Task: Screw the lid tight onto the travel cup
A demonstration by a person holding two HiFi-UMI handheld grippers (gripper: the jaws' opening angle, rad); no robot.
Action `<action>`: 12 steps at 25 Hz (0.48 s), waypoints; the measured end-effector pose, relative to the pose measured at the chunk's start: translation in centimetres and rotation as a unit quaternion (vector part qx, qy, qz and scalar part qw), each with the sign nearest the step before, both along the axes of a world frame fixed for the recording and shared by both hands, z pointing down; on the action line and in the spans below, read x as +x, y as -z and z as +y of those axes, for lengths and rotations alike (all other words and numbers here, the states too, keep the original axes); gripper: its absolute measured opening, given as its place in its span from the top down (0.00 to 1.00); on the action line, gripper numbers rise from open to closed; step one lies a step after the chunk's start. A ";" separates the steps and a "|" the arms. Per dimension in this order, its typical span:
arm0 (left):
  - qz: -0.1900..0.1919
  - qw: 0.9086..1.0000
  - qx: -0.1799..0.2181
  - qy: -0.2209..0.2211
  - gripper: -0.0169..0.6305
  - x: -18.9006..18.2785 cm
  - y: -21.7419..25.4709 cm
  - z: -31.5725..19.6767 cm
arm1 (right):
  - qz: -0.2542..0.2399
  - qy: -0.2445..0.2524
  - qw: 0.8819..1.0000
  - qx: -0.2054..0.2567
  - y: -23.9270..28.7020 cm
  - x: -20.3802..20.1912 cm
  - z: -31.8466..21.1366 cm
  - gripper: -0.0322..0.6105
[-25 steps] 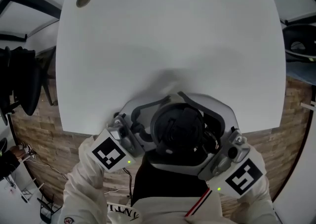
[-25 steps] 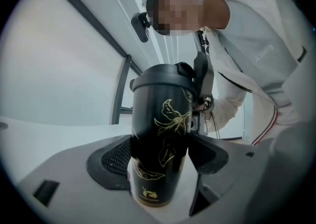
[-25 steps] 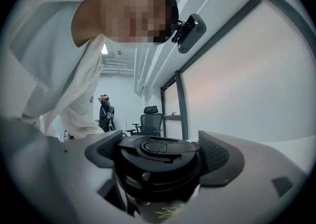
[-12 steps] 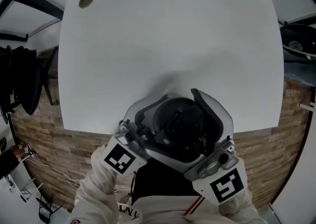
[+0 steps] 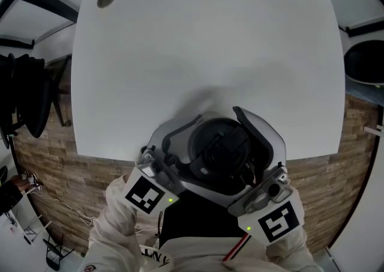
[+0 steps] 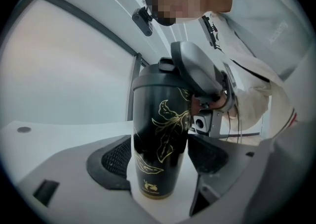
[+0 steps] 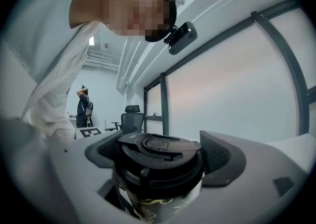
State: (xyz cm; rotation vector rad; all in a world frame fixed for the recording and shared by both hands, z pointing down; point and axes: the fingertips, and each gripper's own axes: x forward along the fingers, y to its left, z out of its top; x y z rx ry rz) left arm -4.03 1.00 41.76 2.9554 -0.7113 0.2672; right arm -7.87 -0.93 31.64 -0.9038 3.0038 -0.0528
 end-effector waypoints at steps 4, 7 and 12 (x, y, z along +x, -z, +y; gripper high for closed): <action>-0.010 1.000 0.000 0.004 0.42 -0.2 0.0 0.0 | 0.008 0.002 1.000 -0.002 -0.4 0.2 0.2 0.22; -0.014 1.000 -0.001 0.006 0.42 -0.6 0.0 0.0 | -0.006 0.007 1.000 -0.007 0.0 0.2 0.3 0.22; -0.027 1.000 -0.009 0.010 0.42 -1.3 -0.2 0.7 | -0.030 0.013 0.999 -0.020 0.8 1.0 1.0 0.22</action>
